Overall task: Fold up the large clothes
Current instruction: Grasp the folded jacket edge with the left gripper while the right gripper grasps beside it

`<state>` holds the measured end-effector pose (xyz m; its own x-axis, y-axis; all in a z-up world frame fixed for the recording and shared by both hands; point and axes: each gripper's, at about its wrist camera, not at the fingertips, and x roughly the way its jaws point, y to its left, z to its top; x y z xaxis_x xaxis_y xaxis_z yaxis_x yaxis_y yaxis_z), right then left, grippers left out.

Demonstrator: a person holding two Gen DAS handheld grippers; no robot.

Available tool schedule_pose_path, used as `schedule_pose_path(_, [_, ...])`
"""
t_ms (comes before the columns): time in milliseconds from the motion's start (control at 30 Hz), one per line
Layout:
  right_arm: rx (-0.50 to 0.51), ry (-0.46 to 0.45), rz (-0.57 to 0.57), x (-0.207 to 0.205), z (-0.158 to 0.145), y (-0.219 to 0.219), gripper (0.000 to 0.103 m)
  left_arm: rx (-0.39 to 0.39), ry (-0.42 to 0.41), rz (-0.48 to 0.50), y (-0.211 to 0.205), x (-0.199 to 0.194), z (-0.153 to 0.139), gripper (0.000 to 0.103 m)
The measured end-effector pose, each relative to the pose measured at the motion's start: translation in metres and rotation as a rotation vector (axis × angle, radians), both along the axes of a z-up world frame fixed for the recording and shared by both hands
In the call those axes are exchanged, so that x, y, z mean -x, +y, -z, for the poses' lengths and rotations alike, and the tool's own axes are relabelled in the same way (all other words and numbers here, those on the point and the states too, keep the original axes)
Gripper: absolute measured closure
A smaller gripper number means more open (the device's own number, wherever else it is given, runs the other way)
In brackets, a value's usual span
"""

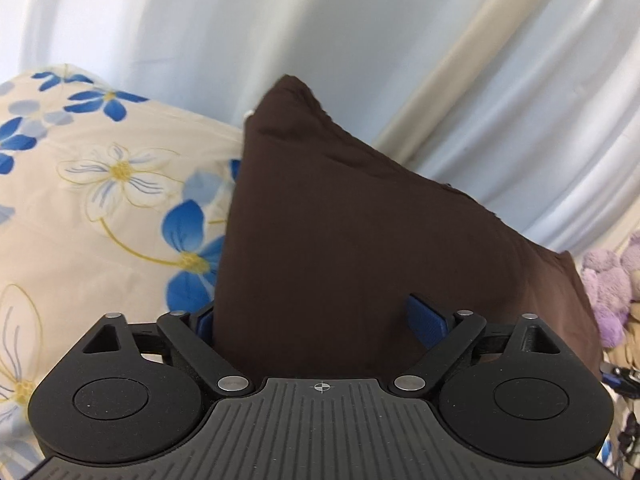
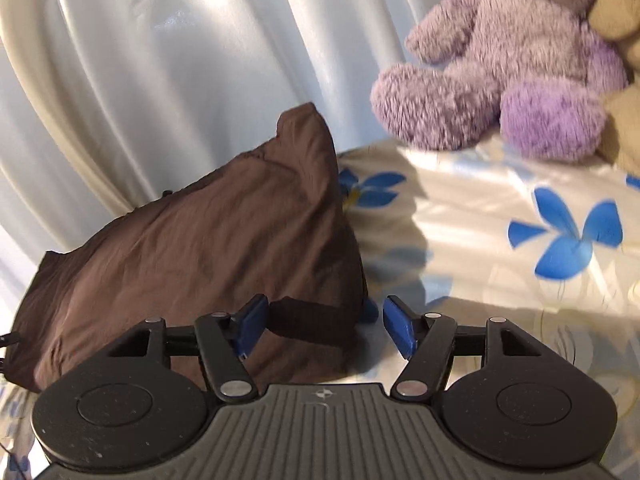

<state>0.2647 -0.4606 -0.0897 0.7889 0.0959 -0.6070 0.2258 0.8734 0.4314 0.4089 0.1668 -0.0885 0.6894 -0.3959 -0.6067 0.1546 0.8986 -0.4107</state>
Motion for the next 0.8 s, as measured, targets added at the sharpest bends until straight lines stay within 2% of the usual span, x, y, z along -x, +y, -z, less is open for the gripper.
schedule_pose_path(100, [-0.021, -0.014, -0.039, -0.003, 0.002, 0.001, 0.041, -0.057, -0.002, 0.028, -0.006, 0.001, -0.001, 0.012])
schedule_pose_path(167, [-0.042, -0.024, -0.061, -0.007, 0.006, -0.002, 0.057, -0.065, 0.006, 0.032, -0.006, 0.002, -0.002, 0.018])
schedule_pose_path(233, [-0.07, -0.033, -0.076, -0.01, 0.008, -0.003, 0.065, -0.075, 0.007, 0.044, -0.004, 0.001, -0.003, 0.023])
schedule_pose_path(300, [-0.058, -0.037, -0.104, -0.01, 0.006, -0.002, 0.065, -0.052, 0.016, 0.046, 0.001, 0.001, -0.002, 0.024])
schedule_pose_path(400, [-0.113, -0.026, -0.131, -0.018, 0.012, -0.009, 0.057, -0.038, 0.034, 0.015, -0.002, -0.002, -0.002, 0.026])
schedule_pose_path(500, [-0.137, 0.006, -0.086, -0.026, 0.013, -0.005, 0.059, -0.034, 0.064, -0.044, -0.006, 0.0, -0.012, 0.045])
schedule_pose_path(533, [-0.107, 0.022, -0.069, -0.027, 0.008, 0.001, 0.066, -0.034, 0.069, -0.068, -0.006, 0.0, -0.018, 0.058])
schedule_pose_path(567, [-0.057, 0.037, -0.056, -0.027, 0.001, 0.01, 0.073, -0.016, 0.076, -0.085, -0.004, 0.001, -0.025, 0.066])
schedule_pose_path(633, [0.023, 0.046, -0.04, -0.026, -0.017, 0.026, 0.081, 0.004, 0.074, -0.088, -0.003, 0.005, -0.042, 0.072])
schedule_pose_path(667, [0.03, 0.029, -0.044, -0.024, -0.028, 0.03, 0.083, -0.001, 0.069, -0.078, -0.004, 0.008, -0.052, 0.074])
schedule_pose_path(800, [-0.062, -0.054, -0.082, -0.004, -0.064, 0.019, 0.087, 0.006, 0.059, -0.023, -0.008, 0.028, -0.082, 0.078])
